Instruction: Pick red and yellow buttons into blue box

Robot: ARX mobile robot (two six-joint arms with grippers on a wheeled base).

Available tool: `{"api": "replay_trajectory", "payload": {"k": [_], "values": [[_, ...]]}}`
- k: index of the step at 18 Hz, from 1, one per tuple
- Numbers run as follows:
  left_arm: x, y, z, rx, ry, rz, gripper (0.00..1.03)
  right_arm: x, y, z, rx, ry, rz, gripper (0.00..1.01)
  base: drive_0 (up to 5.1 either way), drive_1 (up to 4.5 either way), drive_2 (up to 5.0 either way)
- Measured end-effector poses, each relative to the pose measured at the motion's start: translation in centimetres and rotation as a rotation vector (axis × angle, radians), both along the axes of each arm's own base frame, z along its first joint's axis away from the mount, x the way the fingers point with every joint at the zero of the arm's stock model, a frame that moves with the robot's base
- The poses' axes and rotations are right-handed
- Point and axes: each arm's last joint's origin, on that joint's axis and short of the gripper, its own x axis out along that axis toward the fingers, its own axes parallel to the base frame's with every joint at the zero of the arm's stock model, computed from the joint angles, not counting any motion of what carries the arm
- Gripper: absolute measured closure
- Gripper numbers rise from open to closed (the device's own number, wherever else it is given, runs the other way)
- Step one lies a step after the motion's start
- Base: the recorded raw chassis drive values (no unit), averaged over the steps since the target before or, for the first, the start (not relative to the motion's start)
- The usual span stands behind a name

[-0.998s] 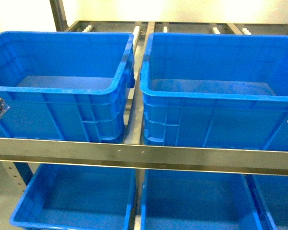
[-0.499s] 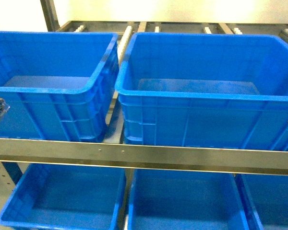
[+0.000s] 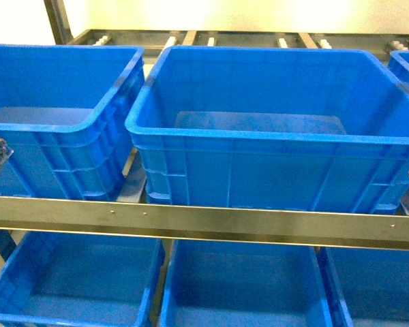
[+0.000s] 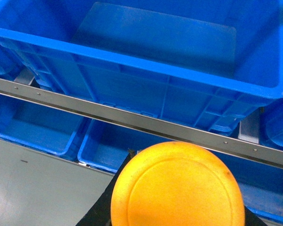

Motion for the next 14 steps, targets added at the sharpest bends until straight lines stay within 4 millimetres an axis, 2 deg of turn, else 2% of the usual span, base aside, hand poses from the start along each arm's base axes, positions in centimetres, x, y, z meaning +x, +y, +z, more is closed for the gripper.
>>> {"api": "replay_trajectory", "payload": {"k": [10, 14], "values": [[-0.01, -0.1, 0.0, -0.001, 0.0, -0.009, 0.8, 0.0, -0.07, -0.01, -0.002, 0.001, -0.006, 0.75, 4.8, -2.32, -2.3], [-0.02, -0.07, 0.01, 0.0, -0.002, -0.004, 0.8, 0.05, -0.11, -0.15, -0.003, 0.006, -0.007, 0.75, 0.1, 4.04, -3.9]]}}
